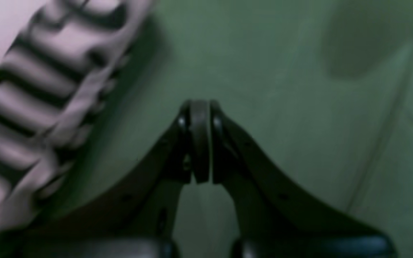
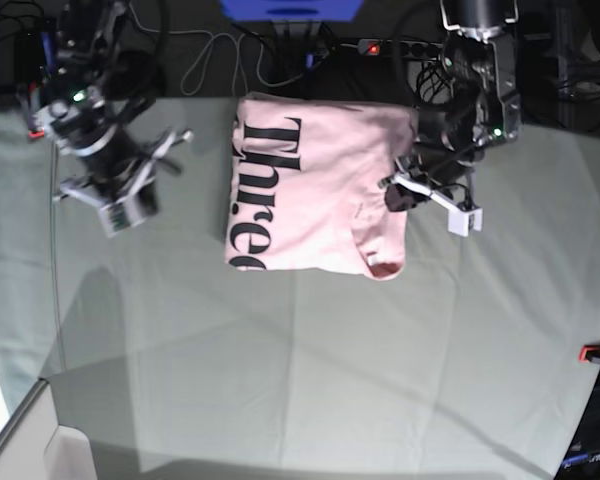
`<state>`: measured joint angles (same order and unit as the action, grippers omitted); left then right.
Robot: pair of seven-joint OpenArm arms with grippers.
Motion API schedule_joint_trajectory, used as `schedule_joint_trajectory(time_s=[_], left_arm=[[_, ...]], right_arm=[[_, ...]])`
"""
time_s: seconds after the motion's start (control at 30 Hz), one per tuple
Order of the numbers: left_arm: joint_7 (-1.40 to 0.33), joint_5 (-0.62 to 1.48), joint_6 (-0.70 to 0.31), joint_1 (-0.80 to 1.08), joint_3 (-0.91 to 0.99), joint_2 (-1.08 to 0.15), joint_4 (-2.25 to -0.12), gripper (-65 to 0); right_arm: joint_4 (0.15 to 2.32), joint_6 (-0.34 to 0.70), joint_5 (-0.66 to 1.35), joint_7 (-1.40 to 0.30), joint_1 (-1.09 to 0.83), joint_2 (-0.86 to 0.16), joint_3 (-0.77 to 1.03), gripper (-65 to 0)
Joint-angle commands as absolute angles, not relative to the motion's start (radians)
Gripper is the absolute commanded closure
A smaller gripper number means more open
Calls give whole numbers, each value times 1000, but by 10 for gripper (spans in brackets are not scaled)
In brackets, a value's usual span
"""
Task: Layout the t-shirt on the table in an organized manner, then fold the t-shirt properly
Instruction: 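Release the right gripper and press the bundle's side with the left gripper, then push the folded bundle with the left gripper to square it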
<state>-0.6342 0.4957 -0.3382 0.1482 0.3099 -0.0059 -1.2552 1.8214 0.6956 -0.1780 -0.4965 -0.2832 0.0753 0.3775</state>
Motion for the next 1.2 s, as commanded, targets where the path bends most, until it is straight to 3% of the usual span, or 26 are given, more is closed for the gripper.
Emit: schedule_joint_trajectory(time_s=[0.0,0.2,0.4,0.67,0.93,1.17], left_arm=[[-679,449,-312,153,280,-8,-1251,0],[-671,449,-312,59,35,-107,-1276,0],[-667,447,-312,-205,-298,-217,-1164,0],[-549,447,-361,-590,-768,-226,-1047,0],[-346,447,-518,-823,-1152,-7,-659,0],[-139,309,-522,-852,-1271,157,-381,0]], right_arm=[[1837,698,-168,-476,-275,77,403,0],[1836,698,-166,-476,-265,74,490,0],[1836,698,-166,-476,-265,71,581,0],[1836,698,-166,-476,-254,70,717,0],[1834,698,-166,-476,-255,68,839,0],[1836,698,-166,-476,-259,58,915,0]])
